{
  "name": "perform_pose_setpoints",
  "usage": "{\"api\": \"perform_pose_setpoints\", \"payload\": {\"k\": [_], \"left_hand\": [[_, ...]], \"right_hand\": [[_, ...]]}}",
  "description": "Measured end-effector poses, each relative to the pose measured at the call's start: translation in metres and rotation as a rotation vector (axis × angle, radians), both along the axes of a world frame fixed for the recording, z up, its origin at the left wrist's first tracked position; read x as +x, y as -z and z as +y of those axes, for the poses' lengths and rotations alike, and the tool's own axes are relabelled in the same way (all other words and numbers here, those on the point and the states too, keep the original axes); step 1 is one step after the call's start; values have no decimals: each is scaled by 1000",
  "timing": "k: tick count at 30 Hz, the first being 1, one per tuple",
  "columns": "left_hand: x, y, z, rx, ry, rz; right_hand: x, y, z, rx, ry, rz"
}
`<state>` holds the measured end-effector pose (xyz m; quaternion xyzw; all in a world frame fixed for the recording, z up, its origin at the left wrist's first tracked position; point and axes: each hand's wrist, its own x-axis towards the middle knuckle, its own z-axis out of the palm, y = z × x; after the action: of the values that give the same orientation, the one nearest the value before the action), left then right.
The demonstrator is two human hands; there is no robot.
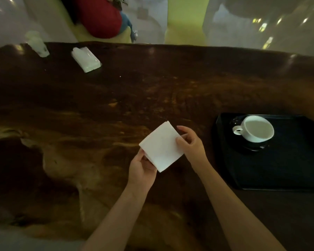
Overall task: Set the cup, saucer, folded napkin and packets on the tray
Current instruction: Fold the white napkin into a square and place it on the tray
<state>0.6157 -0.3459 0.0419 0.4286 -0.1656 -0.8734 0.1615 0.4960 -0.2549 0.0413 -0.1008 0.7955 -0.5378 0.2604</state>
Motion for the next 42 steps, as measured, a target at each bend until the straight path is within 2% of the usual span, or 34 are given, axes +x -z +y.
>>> {"api": "perform_pose_setpoints", "payload": {"k": [4, 7, 9, 13, 16, 21, 24, 30, 38, 42], "left_hand": [[-11, -5, 0, -146, 83, -187], [-21, -6, -2, -342, 155, -371], [-24, -9, -1, -389, 162, -438], [-28, -11, 7, -430, 115, -464], [-30, -10, 16, -684, 181, -620], [-36, -24, 31, -943, 184, -691], [-45, -28, 39, -1076, 249, -688], [-63, -33, 59, -1196, 336, -610], [-105, -58, 103, -1666, 384, -446], [-134, -57, 148, -1803, 526, -344]], "right_hand": [[0, 2, 12, 158, -320, 90], [4, 8, 18, 315, -421, 265], [6, 10, 22, 256, -367, 221], [4, 8, 30, 143, -81, -24], [8, 8, 31, 125, -89, -17], [16, -1, 38, 99, 93, -47], [20, -15, 44, 66, 185, -15], [14, -45, 71, 60, 324, 162], [-24, -72, 121, 78, 432, 225], [-60, -70, 168, 125, 508, 227]]}}
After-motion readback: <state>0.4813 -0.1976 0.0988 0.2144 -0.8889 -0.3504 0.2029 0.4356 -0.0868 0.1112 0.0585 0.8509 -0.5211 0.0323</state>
